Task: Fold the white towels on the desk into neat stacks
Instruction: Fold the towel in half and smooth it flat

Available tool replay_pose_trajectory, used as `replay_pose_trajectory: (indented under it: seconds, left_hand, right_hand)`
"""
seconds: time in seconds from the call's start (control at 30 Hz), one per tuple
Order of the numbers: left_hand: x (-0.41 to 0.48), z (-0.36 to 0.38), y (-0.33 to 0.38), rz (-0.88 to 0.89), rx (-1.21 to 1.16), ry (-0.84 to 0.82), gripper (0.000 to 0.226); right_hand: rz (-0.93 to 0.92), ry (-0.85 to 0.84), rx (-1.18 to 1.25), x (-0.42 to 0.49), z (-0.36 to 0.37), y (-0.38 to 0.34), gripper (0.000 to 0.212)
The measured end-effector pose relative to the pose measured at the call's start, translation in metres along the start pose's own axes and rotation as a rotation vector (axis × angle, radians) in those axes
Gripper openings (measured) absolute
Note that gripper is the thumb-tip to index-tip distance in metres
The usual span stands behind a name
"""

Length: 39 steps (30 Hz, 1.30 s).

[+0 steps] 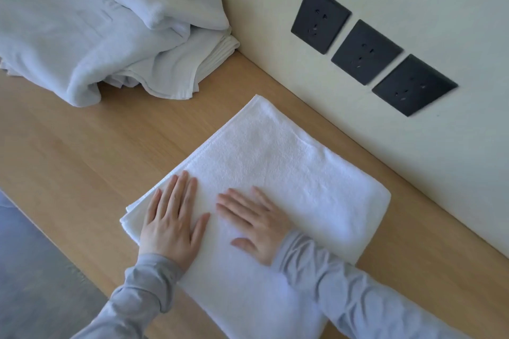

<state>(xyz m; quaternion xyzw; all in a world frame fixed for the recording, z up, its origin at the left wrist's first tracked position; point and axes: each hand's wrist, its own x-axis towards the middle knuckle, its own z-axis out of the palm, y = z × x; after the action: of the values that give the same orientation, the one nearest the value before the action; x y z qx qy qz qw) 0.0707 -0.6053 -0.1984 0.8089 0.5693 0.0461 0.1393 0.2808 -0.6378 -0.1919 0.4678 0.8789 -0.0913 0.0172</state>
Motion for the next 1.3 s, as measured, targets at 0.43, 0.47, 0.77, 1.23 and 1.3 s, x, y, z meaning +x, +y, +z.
replay_pose_trajectory:
  seconds: [0.43, 0.47, 0.77, 1.23, 1.3]
  left_hand:
    - [-0.044, -0.002, 0.092, -0.056, -0.086, 0.113, 0.075]
    - [-0.060, 0.006, 0.120, 0.012, -0.127, 0.100, 0.071]
    - [-0.111, 0.054, 0.172, 0.100, -0.082, -0.053, 0.071]
    - [-0.108, 0.032, 0.165, -0.008, -0.509, 0.190, 0.058]
    - [-0.102, 0.017, 0.152, -0.338, -0.663, 0.410, 0.053]
  right_hand:
    - [0.457, 0.113, -0.103, -0.087, -0.035, 0.083, 0.060]
    - [0.364, 0.122, -0.065, -0.088, -0.029, 0.062, 0.058]
    - [0.403, -0.105, -0.170, -0.152, -0.013, 0.104, 0.061]
    - [0.845, 0.085, 0.185, -0.128, -0.036, 0.160, 0.056]
    - [0.867, 0.098, 0.402, -0.107, -0.046, 0.163, 0.059]
